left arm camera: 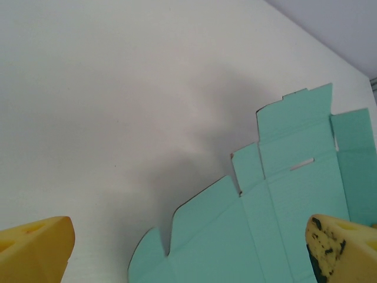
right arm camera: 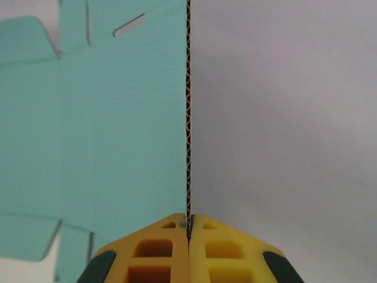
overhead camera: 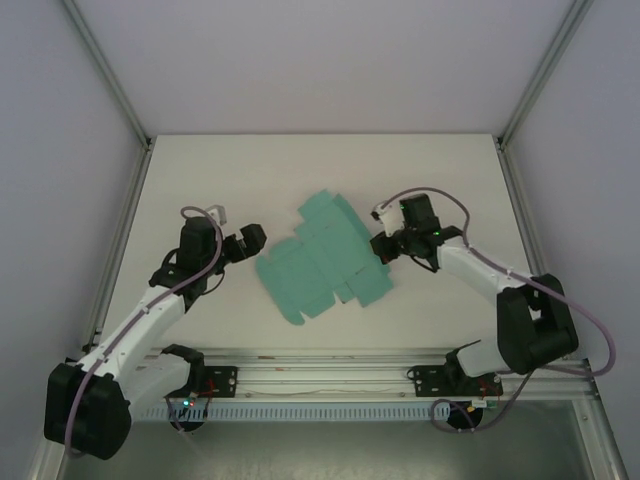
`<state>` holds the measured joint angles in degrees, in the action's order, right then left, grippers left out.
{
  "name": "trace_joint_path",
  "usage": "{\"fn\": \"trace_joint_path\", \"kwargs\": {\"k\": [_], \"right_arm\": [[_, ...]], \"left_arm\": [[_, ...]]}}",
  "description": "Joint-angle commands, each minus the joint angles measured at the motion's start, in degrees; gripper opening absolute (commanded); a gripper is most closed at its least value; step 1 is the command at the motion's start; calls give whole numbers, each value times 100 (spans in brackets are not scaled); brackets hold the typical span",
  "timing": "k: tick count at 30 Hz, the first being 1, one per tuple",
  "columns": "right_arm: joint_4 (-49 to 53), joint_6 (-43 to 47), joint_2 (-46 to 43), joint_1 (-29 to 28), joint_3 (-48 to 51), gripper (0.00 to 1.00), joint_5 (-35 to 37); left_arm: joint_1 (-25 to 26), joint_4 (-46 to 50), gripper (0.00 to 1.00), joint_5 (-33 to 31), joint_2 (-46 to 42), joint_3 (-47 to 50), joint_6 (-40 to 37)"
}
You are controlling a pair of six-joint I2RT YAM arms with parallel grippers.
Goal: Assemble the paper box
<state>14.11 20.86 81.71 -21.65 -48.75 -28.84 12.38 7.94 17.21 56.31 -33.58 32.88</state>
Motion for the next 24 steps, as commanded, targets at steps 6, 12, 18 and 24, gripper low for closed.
{"fn": "trace_joint_path", "kwargs": {"k": [6,12,18,24], "right_arm": [[-1183,1707,277,-836,-143,0,2123],[-1944,3345,198,-1585,211,0,2623],[-2703,4624,368,-1963,384,0,3024],[-3011,5505,644,-2259,238,0,3405]], "left_arm": [[-7,-409,100,654,290,-180,-85],[1,-467,100,876,494,-371,-32],[-1,-501,100,1056,772,-582,6],[13,-408,100,1320,1120,-1016,70]]}}
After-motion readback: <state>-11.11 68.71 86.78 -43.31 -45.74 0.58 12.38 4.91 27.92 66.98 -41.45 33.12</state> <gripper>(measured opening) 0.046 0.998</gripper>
